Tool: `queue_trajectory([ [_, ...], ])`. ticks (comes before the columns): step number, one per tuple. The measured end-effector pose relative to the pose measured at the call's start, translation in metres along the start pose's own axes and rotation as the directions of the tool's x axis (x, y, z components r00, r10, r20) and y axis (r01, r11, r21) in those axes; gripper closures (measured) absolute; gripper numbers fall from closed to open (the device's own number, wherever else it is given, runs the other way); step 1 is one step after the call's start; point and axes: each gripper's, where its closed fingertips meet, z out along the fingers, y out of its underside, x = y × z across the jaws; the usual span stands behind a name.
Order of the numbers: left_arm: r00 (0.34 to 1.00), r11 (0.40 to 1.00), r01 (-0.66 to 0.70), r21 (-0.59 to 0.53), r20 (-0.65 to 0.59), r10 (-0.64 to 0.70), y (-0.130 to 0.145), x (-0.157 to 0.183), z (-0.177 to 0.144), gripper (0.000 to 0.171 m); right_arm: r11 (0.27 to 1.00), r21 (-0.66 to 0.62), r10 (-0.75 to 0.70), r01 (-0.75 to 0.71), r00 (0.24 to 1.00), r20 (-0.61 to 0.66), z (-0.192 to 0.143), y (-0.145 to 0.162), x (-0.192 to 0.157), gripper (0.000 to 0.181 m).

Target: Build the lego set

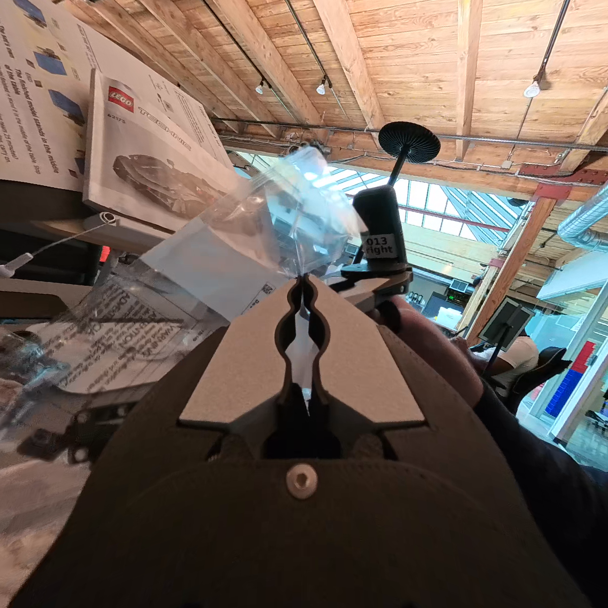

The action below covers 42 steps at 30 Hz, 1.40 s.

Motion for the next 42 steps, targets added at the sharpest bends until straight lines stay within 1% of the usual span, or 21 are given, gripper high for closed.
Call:
queue_trajectory([
  [1, 1.000, 1.000, -0.003, -0.011, -0.004, 0.003, 0.001, 0.000, 0.000, 0.171, 1.000, -0.005, -0.002, 0.002, 1.000, 0.004, 0.002, 0.001, 0.001, 0.179],
  [5, 0.999, 0.997, -0.039, -0.065, -0.007, 0.039, 0.003, 0.002, -0.003, 0.170, 0.996, -0.021, -0.088, 0.088, 0.996, -0.012, -0.005, 0.003, 0.003, 0.181],
  [9, 0.989, 0.987, -0.137, -0.087, 0.048, 0.142, -0.016, -0.006, -0.019, 0.153, 0.968, -0.088, -0.237, 0.235, 0.971, -0.013, -0.014, 0.008, -0.007, 0.181],
  [11, 0.974, 0.966, -0.197, -0.165, 0.076, 0.212, -0.018, -0.014, -0.025, 0.137, 0.956, -0.104, -0.276, 0.274, 0.961, 0.002, -0.017, 0.011, -0.011, 0.181],
  [12, 0.971, 0.958, -0.213, -0.193, 0.070, 0.230, -0.019, -0.016, -0.028, 0.132, 0.949, -0.114, -0.291, 0.294, 0.956, 0.039, -0.018, 0.014, -0.016, 0.181],
  [13, 0.973, 0.952, -0.213, -0.219, 0.044, 0.228, -0.018, -0.016, -0.030, 0.128, 0.939, -0.126, -0.312, 0.320, 0.947, 0.079, -0.019, 0.018, -0.023, 0.181],
  [15, 0.982, 0.945, -0.184, -0.270, -0.009, 0.188, -0.012, -0.017, -0.031, 0.112, 0.927, -0.134, -0.338, 0.351, 0.935, 0.108, -0.020, 0.021, -0.030, 0.181],
  [18, 0.981, 0.904, -0.156, -0.399, -0.167, 0.096, 0.015, 0.001, -0.033, 0.110, 0.912, -0.128, -0.367, 0.390, 0.914, 0.172, -0.020, 0.025, -0.042, 0.181],
  [19, 0.975, 0.895, -0.155, -0.417, -0.208, 0.072, 0.021, 0.007, -0.034, 0.110, 0.908, -0.135, -0.368, 0.396, 0.910, 0.193, -0.020, 0.028, -0.045, 0.181],
  [20, 0.971, 0.889, -0.160, -0.429, -0.232, 0.062, 0.025, 0.011, -0.033, 0.117, 0.902, -0.143, -0.372, 0.408, 0.900, 0.225, -0.019, 0.032, -0.050, 0.181],
  [22, 0.960, 0.872, -0.193, -0.451, -0.271, 0.072, 0.033, 0.016, -0.036, 0.154, 0.891, -0.154, -0.391, 0.428, 0.893, 0.223, -0.016, 0.035, -0.050, 0.181],
  [23, 0.955, 0.871, -0.198, -0.449, -0.290, 0.067, 0.032, 0.019, -0.039, 0.166, 0.894, -0.158, -0.383, 0.420, 0.898, 0.218, -0.015, 0.035, -0.049, 0.181],
  [24, 0.954, 0.885, -0.197, -0.421, -0.289, 0.075, 0.027, 0.019, -0.041, 0.171, 0.896, -0.157, -0.379, 0.415, 0.900, 0.213, -0.015, 0.034, -0.047, 0.181],
  [27, 0.970, 0.918, -0.197, -0.345, -0.202, 0.132, 0.005, 0.004, -0.049, 0.171, 0.913, -0.140, -0.357, 0.382, 0.918, 0.175, -0.018, 0.030, -0.038, 0.181],
  [31, 0.970, 0.926, -0.222, -0.307, -0.165, 0.178, -0.009, 0.004, -0.058, 0.171, 0.944, -0.058, -0.314, 0.325, 0.938, 0.146, -0.013, 0.014, -0.035, 0.181],
  [32, 0.971, 0.934, -0.217, -0.283, -0.166, 0.175, -0.015, 0.006, -0.059, 0.171, 0.947, -0.040, -0.314, 0.320, 0.943, 0.110, -0.012, 0.009, -0.031, 0.176],
  [33, 0.973, 0.941, -0.217, -0.259, -0.140, 0.185, -0.024, 0.005, -0.062, 0.171, 0.951, -0.003, -0.307, 0.308, 0.949, 0.068, -0.013, 0.002, -0.026, 0.164],
  [35, 0.975, 0.947, -0.219, -0.236, -0.093, 0.203, -0.039, 0.000, -0.070, 0.171, 0.961, 0.046, -0.276, 0.273, 0.959, 0.064, -0.018, -0.006, -0.025, 0.151],
  [37, 0.973, 0.951, -0.232, -0.204, -0.055, 0.226, -0.058, -0.001, -0.080, 0.171, 0.966, 0.073, -0.251, 0.247, 0.966, 0.056, -0.019, -0.010, -0.021, 0.147],
  [39, 0.966, 0.950, -0.255, -0.179, -0.010, 0.257, -0.075, -0.001, -0.091, 0.171, 0.971, 0.001, -0.240, 0.240, 0.970, 0.049, -0.007, 0.002, -0.018, 0.146],
  [42, 0.952, 0.951, -0.291, -0.108, 0.071, 0.299, -0.105, -0.001, -0.112, 0.171, 0.966, -0.123, -0.219, 0.228, 0.972, 0.080, 0.027, 0.026, -0.021, 0.149],
])
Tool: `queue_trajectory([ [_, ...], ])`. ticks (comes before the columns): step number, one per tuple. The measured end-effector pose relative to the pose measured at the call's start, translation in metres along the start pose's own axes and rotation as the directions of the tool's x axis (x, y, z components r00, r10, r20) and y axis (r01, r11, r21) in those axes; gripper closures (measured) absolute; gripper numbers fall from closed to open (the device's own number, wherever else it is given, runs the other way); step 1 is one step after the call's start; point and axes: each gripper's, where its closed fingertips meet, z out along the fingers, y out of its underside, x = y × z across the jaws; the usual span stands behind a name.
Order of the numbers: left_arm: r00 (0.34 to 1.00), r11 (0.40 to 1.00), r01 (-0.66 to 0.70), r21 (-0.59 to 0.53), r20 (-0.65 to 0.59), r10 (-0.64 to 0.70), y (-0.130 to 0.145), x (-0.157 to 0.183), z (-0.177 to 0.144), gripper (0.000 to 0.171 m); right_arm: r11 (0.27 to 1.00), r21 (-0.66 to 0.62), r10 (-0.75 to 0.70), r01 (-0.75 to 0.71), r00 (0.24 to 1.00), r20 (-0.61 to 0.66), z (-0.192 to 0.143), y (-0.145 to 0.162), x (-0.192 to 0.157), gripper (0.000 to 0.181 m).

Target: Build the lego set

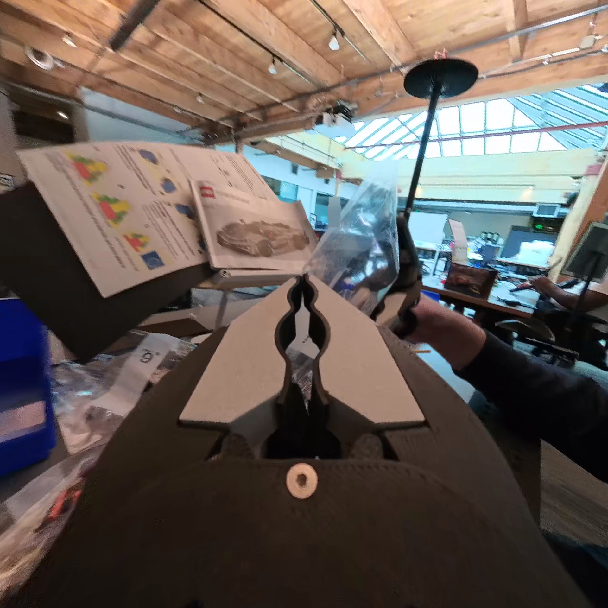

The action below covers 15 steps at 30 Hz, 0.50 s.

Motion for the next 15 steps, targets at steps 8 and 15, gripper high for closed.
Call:
queue_trajectory([
  [8, 0.991, 0.995, -0.022, 0.102, 0.132, 0.009, -0.028, -0.012, -0.055, 0.171, 0.956, -0.266, -0.087, 0.126, 0.984, 0.154, 0.148, 0.021, -0.060, 0.155],
  [15, 0.977, 0.992, -0.006, 0.123, 0.211, -0.020, -0.030, -0.026, -0.089, 0.171, 0.867, -0.465, -0.157, 0.177, 0.984, 0.080, 0.194, 0.047, -0.048, 0.156],
])
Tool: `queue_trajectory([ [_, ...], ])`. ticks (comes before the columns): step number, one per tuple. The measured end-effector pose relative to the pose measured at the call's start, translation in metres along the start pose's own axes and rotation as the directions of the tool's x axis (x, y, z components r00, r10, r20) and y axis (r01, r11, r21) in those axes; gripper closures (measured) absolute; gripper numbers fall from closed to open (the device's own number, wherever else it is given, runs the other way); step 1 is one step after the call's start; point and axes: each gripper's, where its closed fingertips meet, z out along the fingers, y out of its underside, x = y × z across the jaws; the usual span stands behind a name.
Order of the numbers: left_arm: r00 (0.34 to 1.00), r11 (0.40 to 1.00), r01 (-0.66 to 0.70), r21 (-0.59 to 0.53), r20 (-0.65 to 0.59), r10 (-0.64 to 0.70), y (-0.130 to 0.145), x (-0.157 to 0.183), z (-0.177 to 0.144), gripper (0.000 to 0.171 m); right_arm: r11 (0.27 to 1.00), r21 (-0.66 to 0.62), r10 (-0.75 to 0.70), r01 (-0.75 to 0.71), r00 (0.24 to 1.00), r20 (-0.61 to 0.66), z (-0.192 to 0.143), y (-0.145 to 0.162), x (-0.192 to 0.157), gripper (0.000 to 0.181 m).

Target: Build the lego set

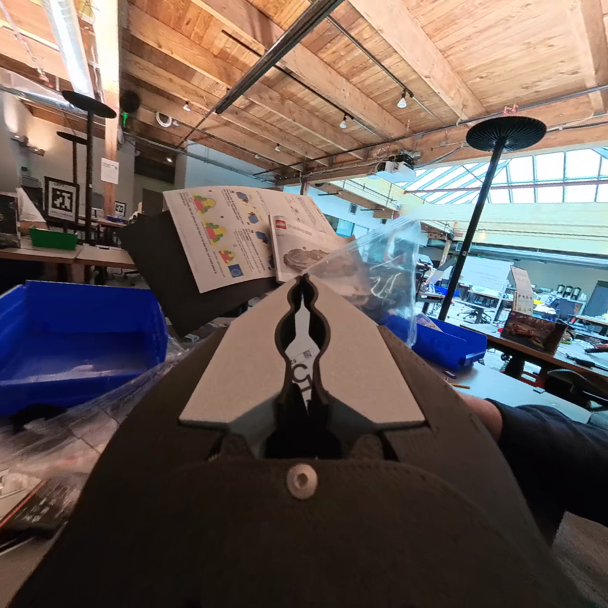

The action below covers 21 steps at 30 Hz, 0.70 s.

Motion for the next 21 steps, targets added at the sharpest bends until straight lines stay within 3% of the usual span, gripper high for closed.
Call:
queue_trajectory([
  [4, 1.000, 1.000, 0.022, 0.003, -0.001, -0.022, 0.001, -0.004, -0.007, 0.171, 1.000, 0.001, -0.004, 0.004, 1.000, 0.011, 0.009, -0.002, -0.002, 0.169],
  [10, 0.999, 0.999, 0.033, 0.001, 0.031, -0.033, 0.004, -0.011, -0.011, 0.171, 0.998, 0.044, 0.040, -0.042, 0.998, 0.043, 0.004, -0.003, 0.001, 0.170],
  [15, 0.995, 0.997, 0.080, 0.019, 0.058, -0.081, 0.007, -0.018, -0.013, 0.171, 0.944, 0.285, 0.125, -0.167, 0.979, 0.160, -0.051, -0.025, 0.010, 0.169],
  [21, 0.984, 0.987, 0.155, 0.038, 0.087, -0.158, 0.019, -0.025, -0.008, 0.171, 0.844, 0.489, 0.159, -0.218, 0.974, 0.160, -0.125, -0.030, 0.031, 0.169],
])
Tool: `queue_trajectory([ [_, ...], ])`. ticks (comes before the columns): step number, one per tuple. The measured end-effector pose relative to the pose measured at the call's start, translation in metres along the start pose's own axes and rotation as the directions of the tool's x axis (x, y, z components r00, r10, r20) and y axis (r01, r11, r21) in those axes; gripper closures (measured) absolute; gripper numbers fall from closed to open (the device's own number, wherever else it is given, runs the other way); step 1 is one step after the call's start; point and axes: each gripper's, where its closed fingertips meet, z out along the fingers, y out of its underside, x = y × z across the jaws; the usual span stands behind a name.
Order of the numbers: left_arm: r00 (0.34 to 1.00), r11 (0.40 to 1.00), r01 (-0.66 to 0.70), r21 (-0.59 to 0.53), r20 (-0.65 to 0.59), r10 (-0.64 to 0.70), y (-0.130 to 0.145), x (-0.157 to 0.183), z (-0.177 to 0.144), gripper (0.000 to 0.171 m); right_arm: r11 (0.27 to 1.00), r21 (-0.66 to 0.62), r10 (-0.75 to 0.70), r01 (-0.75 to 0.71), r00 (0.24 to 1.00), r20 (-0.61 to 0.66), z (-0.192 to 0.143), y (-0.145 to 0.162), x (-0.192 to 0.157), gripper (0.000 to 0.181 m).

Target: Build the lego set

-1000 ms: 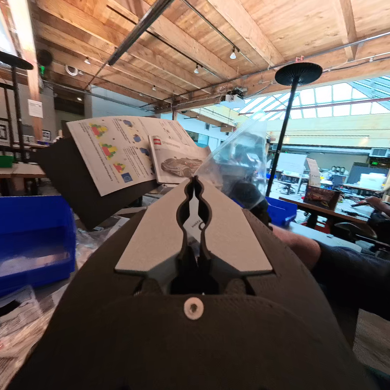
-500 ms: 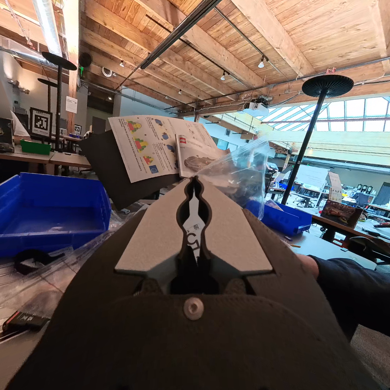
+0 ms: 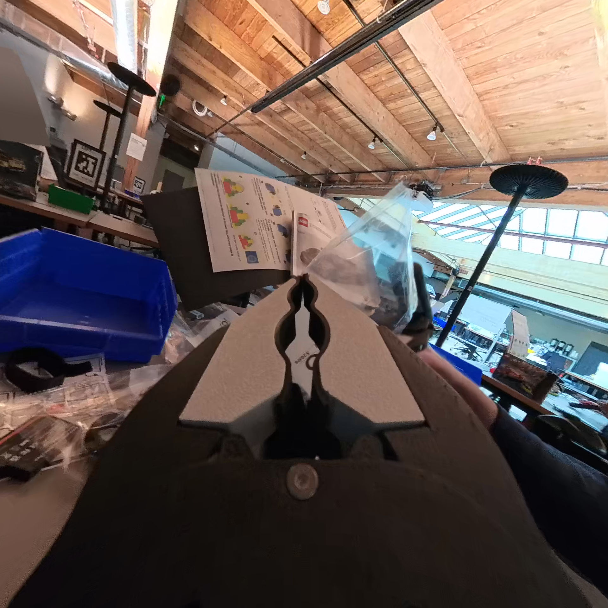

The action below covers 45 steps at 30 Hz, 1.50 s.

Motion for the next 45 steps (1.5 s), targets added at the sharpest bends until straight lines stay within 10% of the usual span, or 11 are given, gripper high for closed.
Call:
queue_trajectory([
  [12, 0.998, 0.998, 0.038, -0.049, -0.053, -0.041, 0.030, 0.018, 0.032, 0.171, 0.979, 0.131, -0.170, 0.158, 0.982, 0.080, -0.018, -0.057, -0.054, 0.169],
  [23, 0.998, 0.998, 0.055, -0.040, -0.020, -0.056, 0.030, 0.013, 0.037, 0.171, 0.977, -0.101, -0.178, 0.188, 0.979, 0.104, 0.011, -0.024, -0.056, 0.169],
  [31, 0.998, 0.997, 0.063, -0.040, -0.022, -0.064, 0.030, 0.013, 0.039, 0.171, 0.978, -0.135, -0.172, 0.156, 0.978, -0.118, 0.024, -0.027, -0.015, 0.152],
  [38, 0.995, 0.995, 0.098, -0.011, -0.015, -0.098, 0.024, 0.004, 0.033, 0.171, 0.991, 0.054, -0.115, 0.123, 0.985, -0.126, -0.019, -0.049, -0.010, 0.152],
  [45, 0.992, 0.992, 0.124, 0.025, 0.008, -0.124, 0.018, -0.006, 0.025, 0.171, 0.995, -0.095, -0.051, 0.036, 0.986, -0.159, -0.049, 0.004, 0.017, 0.146],
])
